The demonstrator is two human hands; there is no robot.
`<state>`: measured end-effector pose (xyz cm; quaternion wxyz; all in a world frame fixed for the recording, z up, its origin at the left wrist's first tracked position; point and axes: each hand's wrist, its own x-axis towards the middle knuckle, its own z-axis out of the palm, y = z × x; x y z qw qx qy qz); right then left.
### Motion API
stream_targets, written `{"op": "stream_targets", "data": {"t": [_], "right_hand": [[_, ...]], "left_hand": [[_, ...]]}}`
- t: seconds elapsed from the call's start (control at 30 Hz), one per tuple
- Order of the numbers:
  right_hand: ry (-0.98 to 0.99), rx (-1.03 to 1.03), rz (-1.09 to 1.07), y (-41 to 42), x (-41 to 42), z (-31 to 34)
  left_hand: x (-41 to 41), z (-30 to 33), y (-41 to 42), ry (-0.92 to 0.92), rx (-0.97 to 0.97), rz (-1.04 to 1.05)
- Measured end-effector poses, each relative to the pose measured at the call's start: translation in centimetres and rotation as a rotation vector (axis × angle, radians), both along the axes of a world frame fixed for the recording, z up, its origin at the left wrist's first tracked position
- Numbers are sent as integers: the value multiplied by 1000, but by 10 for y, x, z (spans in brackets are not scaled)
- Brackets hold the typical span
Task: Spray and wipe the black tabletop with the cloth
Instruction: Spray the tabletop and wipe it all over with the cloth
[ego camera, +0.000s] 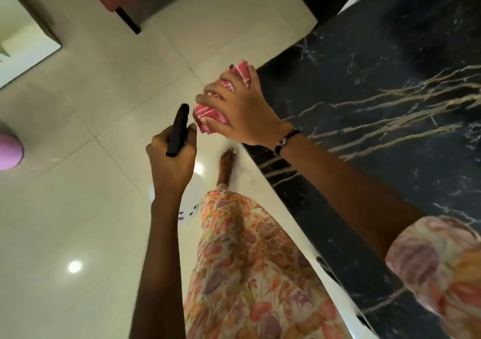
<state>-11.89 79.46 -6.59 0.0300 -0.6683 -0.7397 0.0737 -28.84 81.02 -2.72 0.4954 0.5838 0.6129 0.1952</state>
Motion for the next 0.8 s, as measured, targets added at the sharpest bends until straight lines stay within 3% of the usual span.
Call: {"op": "stream_targets", "data": {"t": [0.17, 0.5, 0.8], "right_hand": [[-135, 6, 153, -30, -2, -1], [-254, -57, -43, -202, -36, 6], [-419, 54, -148, -86, -48, -14]], "left_hand": [[-11, -5, -42, -33, 2, 21], [-22, -15, -72, -67, 45, -54], [-35, -29, -81, -63, 95, -165]]}}
